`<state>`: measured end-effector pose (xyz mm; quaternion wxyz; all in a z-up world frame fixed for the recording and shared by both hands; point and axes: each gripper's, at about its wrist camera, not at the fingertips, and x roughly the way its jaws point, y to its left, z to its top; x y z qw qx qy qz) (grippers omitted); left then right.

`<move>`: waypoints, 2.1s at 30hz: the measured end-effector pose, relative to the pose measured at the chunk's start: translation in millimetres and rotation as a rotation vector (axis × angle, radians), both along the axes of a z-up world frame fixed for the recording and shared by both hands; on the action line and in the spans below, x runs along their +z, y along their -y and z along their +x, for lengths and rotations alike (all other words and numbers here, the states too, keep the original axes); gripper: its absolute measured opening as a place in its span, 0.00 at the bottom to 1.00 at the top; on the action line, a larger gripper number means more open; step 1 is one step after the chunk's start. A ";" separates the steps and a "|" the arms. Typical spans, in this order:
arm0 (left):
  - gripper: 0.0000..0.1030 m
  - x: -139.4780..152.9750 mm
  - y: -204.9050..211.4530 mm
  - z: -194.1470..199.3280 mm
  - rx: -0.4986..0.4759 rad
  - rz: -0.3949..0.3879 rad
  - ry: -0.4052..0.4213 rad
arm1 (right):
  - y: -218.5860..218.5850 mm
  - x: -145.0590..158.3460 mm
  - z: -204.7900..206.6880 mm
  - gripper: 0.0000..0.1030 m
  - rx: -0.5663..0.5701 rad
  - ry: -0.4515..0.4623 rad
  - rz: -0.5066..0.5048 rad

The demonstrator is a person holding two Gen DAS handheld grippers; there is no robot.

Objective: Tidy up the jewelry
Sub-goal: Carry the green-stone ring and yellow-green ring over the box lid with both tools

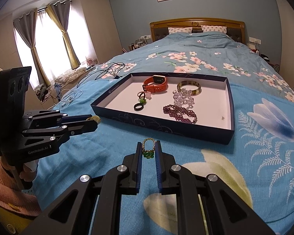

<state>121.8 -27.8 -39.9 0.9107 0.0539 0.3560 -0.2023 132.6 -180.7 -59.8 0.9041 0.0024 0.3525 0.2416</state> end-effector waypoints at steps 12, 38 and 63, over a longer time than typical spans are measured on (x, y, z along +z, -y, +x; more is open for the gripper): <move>0.15 8.6 -3.3 1.4 0.012 -0.014 0.023 | -2.0 6.9 6.9 0.11 -0.001 0.023 0.007; 0.15 22.5 -5.1 7.6 0.025 -0.020 0.060 | -3.8 17.2 19.9 0.11 0.009 0.049 0.026; 0.15 29.9 -4.4 21.2 0.031 -0.024 0.077 | -6.8 24.9 32.0 0.11 0.006 0.059 0.028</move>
